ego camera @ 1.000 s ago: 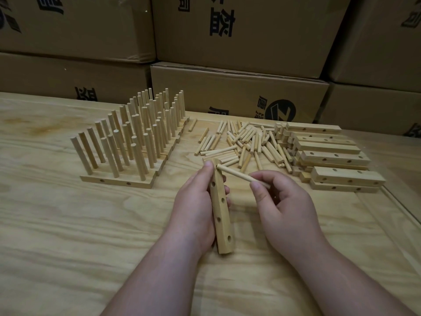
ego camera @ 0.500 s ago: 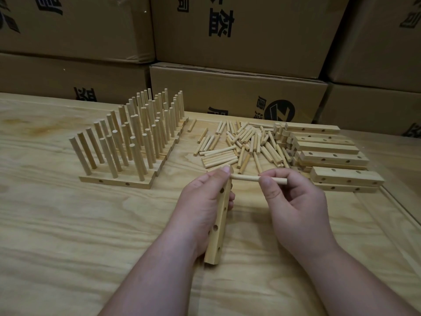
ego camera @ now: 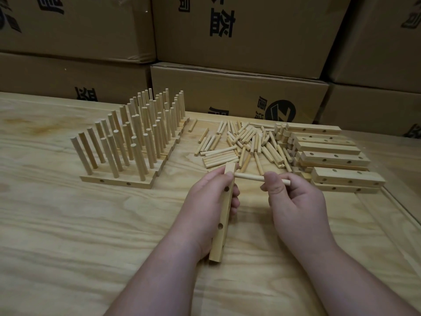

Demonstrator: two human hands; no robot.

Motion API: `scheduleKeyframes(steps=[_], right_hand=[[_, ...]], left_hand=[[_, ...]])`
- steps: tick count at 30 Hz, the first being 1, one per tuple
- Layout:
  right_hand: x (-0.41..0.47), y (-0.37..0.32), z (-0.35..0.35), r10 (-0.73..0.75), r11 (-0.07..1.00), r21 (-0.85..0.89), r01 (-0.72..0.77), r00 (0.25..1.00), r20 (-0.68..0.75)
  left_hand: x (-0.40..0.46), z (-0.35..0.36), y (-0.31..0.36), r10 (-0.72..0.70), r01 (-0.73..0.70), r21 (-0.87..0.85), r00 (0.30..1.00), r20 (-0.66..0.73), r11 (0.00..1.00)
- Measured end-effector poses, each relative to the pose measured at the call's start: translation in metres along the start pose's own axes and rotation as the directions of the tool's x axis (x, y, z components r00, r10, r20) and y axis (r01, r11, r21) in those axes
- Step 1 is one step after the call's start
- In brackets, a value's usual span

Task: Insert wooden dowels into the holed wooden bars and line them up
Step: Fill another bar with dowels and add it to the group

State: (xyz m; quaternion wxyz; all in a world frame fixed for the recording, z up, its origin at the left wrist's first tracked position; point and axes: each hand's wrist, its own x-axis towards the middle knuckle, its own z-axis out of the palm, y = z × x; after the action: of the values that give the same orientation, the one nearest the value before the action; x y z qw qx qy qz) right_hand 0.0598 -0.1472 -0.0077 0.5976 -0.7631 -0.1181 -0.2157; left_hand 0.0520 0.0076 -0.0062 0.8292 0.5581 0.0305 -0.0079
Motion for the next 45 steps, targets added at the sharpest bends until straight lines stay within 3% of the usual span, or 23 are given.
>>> scheduleKeyframes(steps=[5, 10, 16, 23, 28, 33, 37, 41, 45], right_hand=[[0.001, 0.004, -0.003, -0.010, 0.998, 0.059, 0.007, 0.999, 0.038], [0.009, 0.016, 0.005, 0.072, 0.914, -0.406, -0.016, 0.990, 0.124], [0.016, 0.020, 0.026, 0.220, 0.623, -0.777, 0.091, 0.933, 0.285], [0.027, 0.025, 0.031, 0.267, 0.570, -0.807, 0.151, 0.896, 0.356], [0.023, 0.021, 0.030, 0.101, 0.601, -0.787, 0.138, 0.964, 0.247], [0.023, 0.023, 0.030, 0.203, 0.554, -0.821, 0.135, 0.935, 0.291], [0.022, 0.019, 0.029, 0.116, 0.587, -0.804, 0.092, 0.974, 0.196], [0.022, 0.021, 0.030, 0.183, 0.537, -0.842, 0.057, 0.966, 0.182], [0.024, 0.018, 0.027, 0.071, 0.583, -0.812, -0.016, 0.997, 0.031]], left_hand=[[0.000, 0.000, 0.003, -0.113, 0.101, -0.121, 0.989, -0.100, 0.987], [0.004, -0.005, 0.009, -0.199, 0.098, -0.466, 0.965, -0.172, 0.879], [0.006, -0.004, 0.011, -0.221, 0.098, -0.513, 0.957, -0.186, 0.853], [0.006, -0.002, 0.011, -0.239, 0.109, -0.523, 0.953, -0.188, 0.845], [0.006, -0.001, 0.010, -0.238, 0.106, -0.524, 0.952, -0.192, 0.845], [0.006, 0.000, 0.009, -0.222, 0.093, -0.516, 0.955, -0.195, 0.852], [0.006, 0.000, 0.009, -0.212, 0.083, -0.514, 0.958, -0.196, 0.853], [0.006, 0.000, 0.009, -0.207, 0.081, -0.503, 0.958, -0.200, 0.861], [0.006, 0.000, 0.009, -0.201, 0.077, -0.494, 0.958, -0.203, 0.866]])
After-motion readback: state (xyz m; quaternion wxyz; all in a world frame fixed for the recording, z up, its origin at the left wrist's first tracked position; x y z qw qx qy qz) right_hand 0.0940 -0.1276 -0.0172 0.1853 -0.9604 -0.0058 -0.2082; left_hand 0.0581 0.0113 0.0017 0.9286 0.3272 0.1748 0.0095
